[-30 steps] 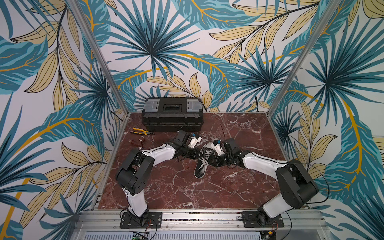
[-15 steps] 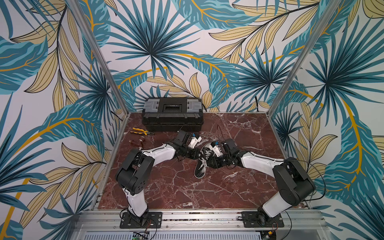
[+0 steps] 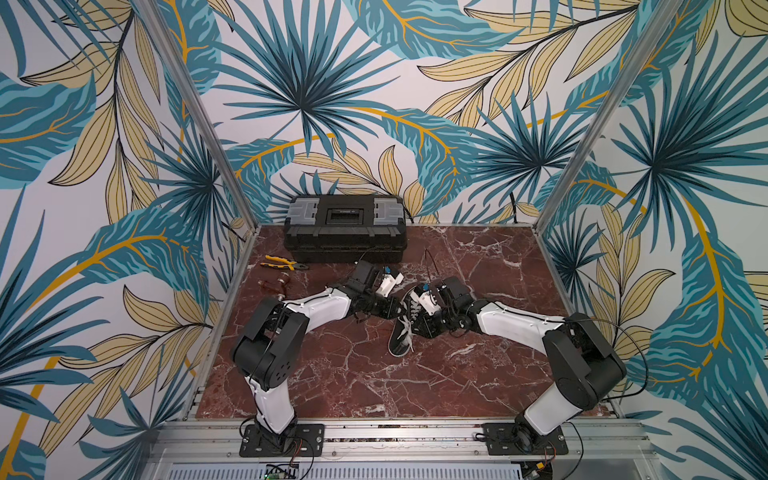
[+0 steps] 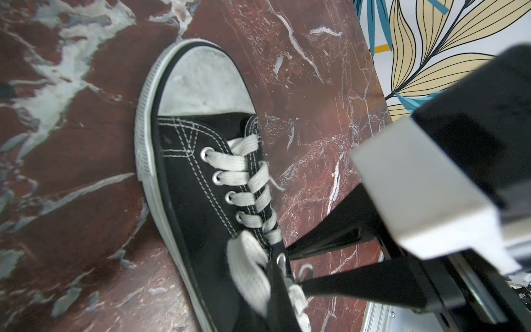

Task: Tie the shoes
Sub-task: Tie the shoelace on the shoe.

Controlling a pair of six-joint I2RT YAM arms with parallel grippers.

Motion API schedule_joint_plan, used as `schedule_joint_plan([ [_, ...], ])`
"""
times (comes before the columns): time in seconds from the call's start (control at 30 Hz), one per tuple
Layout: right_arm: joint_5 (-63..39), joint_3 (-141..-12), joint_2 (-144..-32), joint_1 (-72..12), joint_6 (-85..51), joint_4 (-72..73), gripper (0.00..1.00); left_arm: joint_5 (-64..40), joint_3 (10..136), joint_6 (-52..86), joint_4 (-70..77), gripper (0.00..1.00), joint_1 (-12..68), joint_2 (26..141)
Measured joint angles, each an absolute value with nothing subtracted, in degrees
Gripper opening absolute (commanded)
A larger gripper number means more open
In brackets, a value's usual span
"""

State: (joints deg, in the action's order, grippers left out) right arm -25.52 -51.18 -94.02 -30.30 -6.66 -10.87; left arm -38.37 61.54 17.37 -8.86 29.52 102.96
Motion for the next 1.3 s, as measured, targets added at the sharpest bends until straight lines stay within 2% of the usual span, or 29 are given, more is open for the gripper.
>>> schedule_joint_plan([
  [0.13,-23.9,-49.95,-92.6,-30.48,-7.99,-10.87,0.04,-38.3,61.54,17.37,-8.99,0.0,29.5,102.96],
  [0.27,-21.21,-48.8,-89.97,-30.48,-10.46,-12.16,0.04,-37.95,61.54,17.41,-9.15,0.0,29.28,102.96],
  [0.67,-18.81,-46.78,-87.74,-30.48,-16.29,-11.86,0.27,-37.69,61.54,17.47,-9.19,0.0,28.67,102.96],
  [1.3,-21.89,-46.26,-84.95,-30.04,-20.8,-11.99,0.38,-39.46,61.54,19.62,-7.22,0.01,29.3,103.15],
])
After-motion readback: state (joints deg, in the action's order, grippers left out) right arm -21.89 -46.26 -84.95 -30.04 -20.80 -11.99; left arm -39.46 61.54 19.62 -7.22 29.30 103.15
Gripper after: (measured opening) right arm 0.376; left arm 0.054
